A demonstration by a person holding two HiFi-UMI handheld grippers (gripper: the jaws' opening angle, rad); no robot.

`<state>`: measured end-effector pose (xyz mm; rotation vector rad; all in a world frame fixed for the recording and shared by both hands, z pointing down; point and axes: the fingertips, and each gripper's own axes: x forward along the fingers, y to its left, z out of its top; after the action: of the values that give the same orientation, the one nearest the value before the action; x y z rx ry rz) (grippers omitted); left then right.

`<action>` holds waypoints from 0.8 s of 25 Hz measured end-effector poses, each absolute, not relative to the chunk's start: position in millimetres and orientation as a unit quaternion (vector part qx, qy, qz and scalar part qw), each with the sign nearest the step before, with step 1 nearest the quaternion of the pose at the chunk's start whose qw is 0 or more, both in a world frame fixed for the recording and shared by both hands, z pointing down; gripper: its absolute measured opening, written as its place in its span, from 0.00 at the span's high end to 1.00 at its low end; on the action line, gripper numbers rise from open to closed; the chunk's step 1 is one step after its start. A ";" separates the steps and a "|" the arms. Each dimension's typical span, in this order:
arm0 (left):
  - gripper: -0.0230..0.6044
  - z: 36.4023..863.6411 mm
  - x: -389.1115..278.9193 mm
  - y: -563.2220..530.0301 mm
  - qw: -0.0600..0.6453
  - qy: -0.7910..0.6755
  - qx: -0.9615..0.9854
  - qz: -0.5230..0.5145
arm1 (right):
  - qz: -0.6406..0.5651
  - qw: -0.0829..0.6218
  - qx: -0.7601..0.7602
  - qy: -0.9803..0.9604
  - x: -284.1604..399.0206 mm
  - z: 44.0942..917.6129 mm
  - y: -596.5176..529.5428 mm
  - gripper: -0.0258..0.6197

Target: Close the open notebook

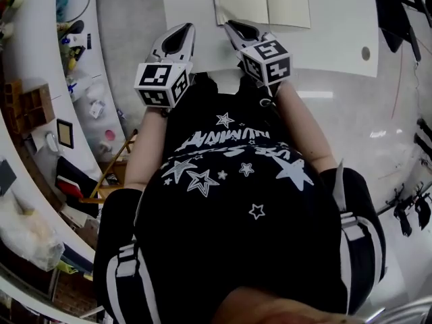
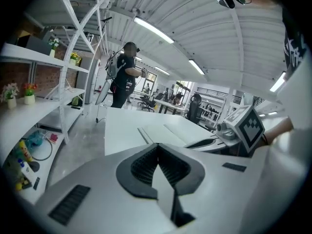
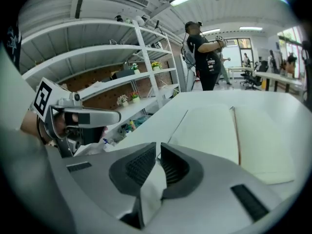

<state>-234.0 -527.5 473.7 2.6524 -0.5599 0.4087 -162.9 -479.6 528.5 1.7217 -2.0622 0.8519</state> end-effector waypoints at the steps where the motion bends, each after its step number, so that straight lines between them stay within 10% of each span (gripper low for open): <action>1: 0.95 475.3 -236.2 -530.9 0.200 -0.195 0.949 0.146 | 0.295 0.176 0.607 -0.717 -164.2 533.2 -482.5 0.93; 9: 0.95 483.6 -245.3 -538.5 0.205 -0.157 0.953 0.156 | 0.277 0.284 0.617 -0.680 -170.0 563.4 -492.7 0.75; 20: 0.95 486.4 -256.5 -542.1 0.216 -0.141 0.954 0.155 | 0.254 0.339 0.634 -0.646 -169.5 576.6 -495.4 0.74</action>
<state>-256.5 -542.1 486.4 2.6432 -0.3896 0.4304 -169.5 -495.4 576.6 1.6518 -1.6831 0.6614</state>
